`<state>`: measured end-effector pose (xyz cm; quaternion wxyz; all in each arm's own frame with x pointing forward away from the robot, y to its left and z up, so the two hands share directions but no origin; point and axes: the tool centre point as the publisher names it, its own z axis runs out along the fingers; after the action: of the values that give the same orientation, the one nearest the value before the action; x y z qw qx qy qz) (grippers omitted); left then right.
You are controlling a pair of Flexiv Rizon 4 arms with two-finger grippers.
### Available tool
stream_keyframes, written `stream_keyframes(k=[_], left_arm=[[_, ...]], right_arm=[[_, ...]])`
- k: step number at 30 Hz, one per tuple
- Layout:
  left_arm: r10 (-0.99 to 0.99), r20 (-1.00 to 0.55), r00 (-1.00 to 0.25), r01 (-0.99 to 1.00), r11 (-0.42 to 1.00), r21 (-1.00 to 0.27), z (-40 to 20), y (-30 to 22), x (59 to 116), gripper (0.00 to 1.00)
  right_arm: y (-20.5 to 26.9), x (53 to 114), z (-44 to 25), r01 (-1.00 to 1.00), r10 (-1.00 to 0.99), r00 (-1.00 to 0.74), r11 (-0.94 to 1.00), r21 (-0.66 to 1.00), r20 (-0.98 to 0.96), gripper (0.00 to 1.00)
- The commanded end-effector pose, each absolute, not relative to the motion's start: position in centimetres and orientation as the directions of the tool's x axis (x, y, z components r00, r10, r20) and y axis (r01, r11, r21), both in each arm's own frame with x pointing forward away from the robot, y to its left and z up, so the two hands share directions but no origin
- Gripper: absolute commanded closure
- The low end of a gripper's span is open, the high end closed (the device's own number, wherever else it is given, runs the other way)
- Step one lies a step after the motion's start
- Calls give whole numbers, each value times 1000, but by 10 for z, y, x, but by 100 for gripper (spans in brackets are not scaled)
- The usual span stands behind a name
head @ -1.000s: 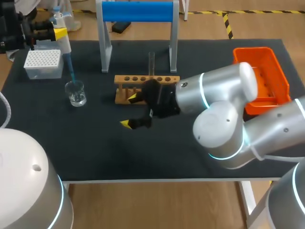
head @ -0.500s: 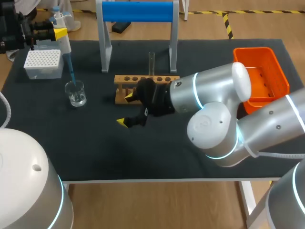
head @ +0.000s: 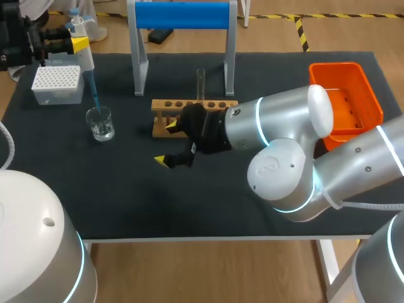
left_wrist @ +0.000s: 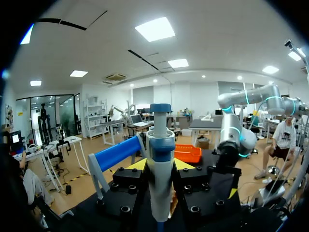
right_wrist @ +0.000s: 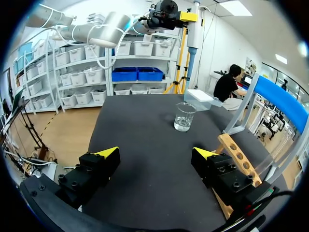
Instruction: Invert the test tube, pick up the pipette, mount the tip to pipette, aspirate from beaker and dispense into the tube, eject the tip, return the pipette, and cap with the stopper.
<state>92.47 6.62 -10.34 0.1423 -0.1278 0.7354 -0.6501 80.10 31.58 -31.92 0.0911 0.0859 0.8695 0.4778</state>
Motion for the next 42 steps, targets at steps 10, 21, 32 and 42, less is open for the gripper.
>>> stream_keyframes(k=[10,21,32,42], left_arm=[[-375,-45,-926,0,120,-993,-104,66,924,100],[-375,-45,-926,0,120,-993,-104,66,924,100],[-361,-67,-930,20,133,-991,-112,67,936,100],[-374,-70,-925,29,115,-993,-126,75,941,100]], right_arm=[[318,800,-321,63,241,-967,527,847,-78,0],[318,800,-321,63,241,-967,527,847,-78,0],[318,800,-321,63,241,-967,527,847,-78,0],[318,800,-321,63,241,-967,527,847,-78,0]])
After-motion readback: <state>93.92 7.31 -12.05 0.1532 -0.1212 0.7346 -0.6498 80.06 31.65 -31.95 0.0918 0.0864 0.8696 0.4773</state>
